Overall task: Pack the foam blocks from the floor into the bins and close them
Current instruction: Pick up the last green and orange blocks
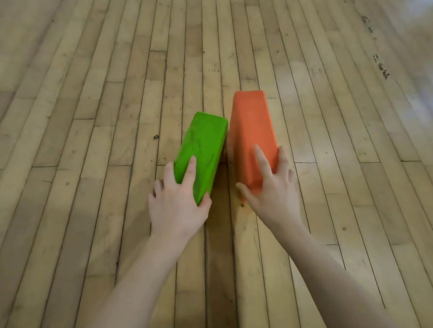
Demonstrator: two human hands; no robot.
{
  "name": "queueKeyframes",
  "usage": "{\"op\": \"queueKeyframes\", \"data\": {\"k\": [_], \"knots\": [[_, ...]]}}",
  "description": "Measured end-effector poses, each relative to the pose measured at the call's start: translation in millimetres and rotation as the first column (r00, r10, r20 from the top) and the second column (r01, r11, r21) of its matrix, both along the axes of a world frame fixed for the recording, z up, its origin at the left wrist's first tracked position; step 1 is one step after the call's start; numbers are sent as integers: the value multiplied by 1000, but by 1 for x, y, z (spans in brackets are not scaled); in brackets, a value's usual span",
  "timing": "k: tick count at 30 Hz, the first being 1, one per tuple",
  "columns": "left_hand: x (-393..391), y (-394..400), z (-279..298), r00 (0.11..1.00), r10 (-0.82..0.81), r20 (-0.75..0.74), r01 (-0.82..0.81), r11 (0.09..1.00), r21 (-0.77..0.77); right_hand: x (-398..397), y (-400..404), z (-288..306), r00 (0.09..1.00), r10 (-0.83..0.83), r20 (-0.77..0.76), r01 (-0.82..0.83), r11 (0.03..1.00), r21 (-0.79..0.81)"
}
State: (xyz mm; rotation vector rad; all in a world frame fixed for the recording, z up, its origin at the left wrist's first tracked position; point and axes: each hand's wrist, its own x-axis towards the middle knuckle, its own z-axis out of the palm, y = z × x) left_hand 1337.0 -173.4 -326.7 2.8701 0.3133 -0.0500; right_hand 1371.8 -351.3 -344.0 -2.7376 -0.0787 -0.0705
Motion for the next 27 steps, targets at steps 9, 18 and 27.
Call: {"op": "queueKeyframes", "data": {"k": [9,18,27], "knots": [[-55,58,82,898,235,371,-187,969,-162,-40,70,77,946,191,262,-231,964,132],[-198,168,182,665,487,566,-545,835,-79,-131,215,164,726,499,472,-654,713,252],[-404,256,266,455,624,635,-842,533,79,-283,343,242,423,710,562,-903,283,322]]}}
